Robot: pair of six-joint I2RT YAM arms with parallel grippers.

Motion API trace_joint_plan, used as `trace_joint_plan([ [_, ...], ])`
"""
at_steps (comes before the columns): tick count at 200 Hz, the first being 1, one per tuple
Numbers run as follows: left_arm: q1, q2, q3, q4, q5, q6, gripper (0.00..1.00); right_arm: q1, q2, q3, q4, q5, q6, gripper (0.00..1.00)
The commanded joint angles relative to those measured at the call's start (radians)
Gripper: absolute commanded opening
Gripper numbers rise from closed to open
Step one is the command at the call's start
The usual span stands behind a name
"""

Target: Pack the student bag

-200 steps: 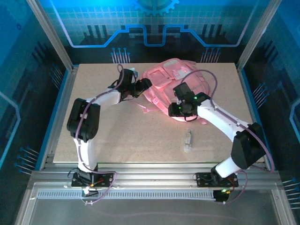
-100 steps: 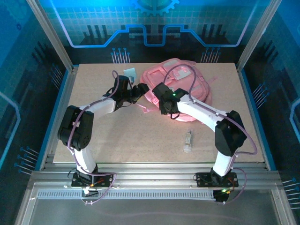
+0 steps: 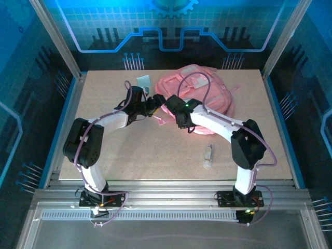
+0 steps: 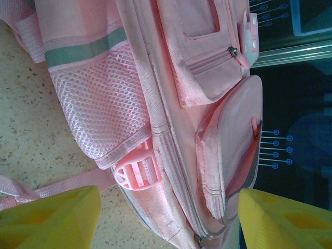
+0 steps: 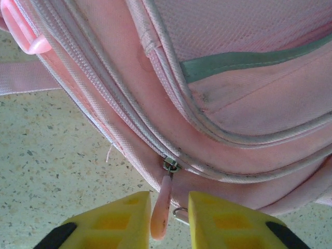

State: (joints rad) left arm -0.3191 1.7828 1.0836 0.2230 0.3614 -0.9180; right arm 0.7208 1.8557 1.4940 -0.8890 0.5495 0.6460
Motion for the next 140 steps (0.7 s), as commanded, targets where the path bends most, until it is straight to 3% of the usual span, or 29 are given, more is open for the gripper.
trace_joint_plan([
  [1, -0.011, -0.041, -0.015, 0.006, 0.015, -0.005, 0.71, 0.006, 0.027, -0.004, -0.007, 0.015, 0.008, 0.18],
  [37, -0.037, -0.057, -0.038, 0.012, -0.012, -0.013, 0.71, -0.007, -0.001, -0.044, 0.025, -0.030, 0.004, 0.11],
  [49, -0.056, -0.061, -0.046, 0.024, -0.028, -0.025, 0.71, -0.018, -0.022, -0.071, 0.053, -0.061, 0.001, 0.00],
  [105, -0.185, 0.004, -0.071, 0.121, -0.129, -0.150, 0.71, -0.060, -0.179, -0.185, 0.209, -0.259, -0.014, 0.00],
  [140, -0.221, 0.095, -0.043, 0.197, -0.143, -0.243, 0.71, -0.102, -0.279, -0.271, 0.293, -0.374, -0.003, 0.00],
])
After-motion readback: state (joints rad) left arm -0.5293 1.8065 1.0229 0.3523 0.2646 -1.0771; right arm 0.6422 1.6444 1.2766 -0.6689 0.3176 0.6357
